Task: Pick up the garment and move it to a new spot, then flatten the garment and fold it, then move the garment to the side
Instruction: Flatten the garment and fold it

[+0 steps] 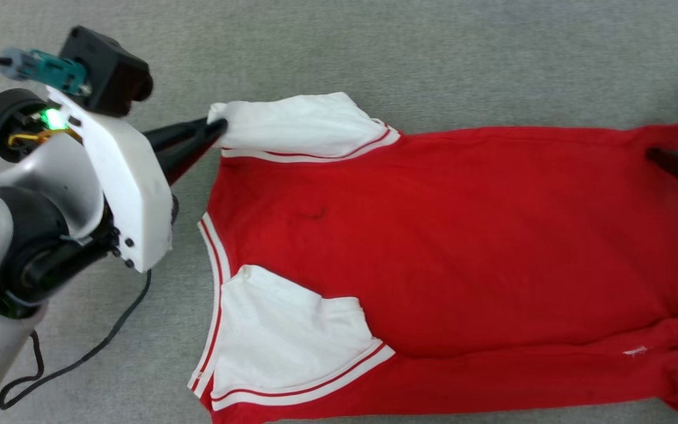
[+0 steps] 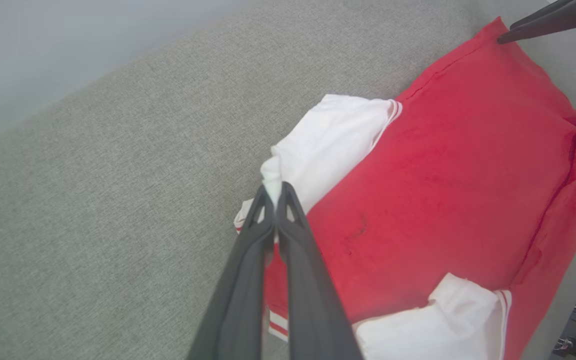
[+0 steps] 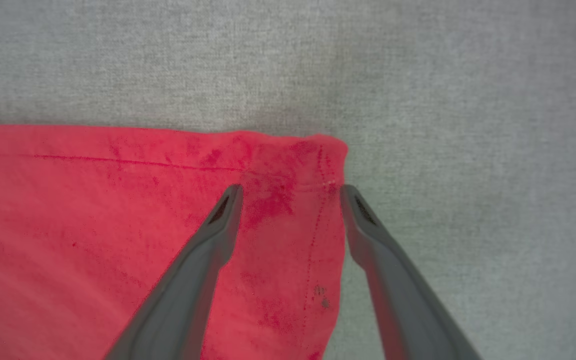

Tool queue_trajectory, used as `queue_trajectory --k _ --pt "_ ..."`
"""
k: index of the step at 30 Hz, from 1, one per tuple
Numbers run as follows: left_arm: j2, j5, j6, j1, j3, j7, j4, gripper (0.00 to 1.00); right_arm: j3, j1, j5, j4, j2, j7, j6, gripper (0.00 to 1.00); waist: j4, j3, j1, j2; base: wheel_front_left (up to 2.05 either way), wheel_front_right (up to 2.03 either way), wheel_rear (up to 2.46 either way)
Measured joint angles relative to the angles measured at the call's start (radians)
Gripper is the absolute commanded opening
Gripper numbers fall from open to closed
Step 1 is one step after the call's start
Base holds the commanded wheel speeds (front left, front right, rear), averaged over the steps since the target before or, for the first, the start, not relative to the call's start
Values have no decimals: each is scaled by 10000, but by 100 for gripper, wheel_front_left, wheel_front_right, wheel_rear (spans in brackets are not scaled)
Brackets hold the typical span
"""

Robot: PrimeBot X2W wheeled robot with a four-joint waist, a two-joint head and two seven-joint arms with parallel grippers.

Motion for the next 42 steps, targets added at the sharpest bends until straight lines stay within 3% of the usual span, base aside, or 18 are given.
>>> queue_trajectory --k 9,10,11,12,23,30,42 --pt "-313 291 176 342 -278 -347 -504 0 -84 16 -433 1026 -25 -665 0 100 522 174 -1 0 0 0 0" --pt "-334 322 182 362 -301 -357 -502 0 -96 15 -431 1135 -19 -777 2 73 543 174 -2 0 0 0 0" --pt "-330 395 188 390 -332 -382 -485 0 -109 17 -431 1225 -19 -915 2 27 555 164 -2 0 0 0 0" --pt "-324 439 188 441 -353 -403 -466 0 -117 25 -441 1315 -23 -1108 2 0 562 149 -2 0 0 0 0" --pt "-520 543 483 1175 -382 -1058 -257 0 366 623 190 1607 -270 -2823 2 0 379 -700 -1 0 0 0 0" --pt "-203 368 1012 3000 -374 -1662 -558 0 284 2551 1147 272 -500 -3676 2 0 156 -1875 -2 0 0 0 0" --pt "560 -130 1530 5770 -617 -2010 -913 0 -339 5682 1467 -1791 221 -4013 2 0 -101 -2479 -2 0 0 0 0"
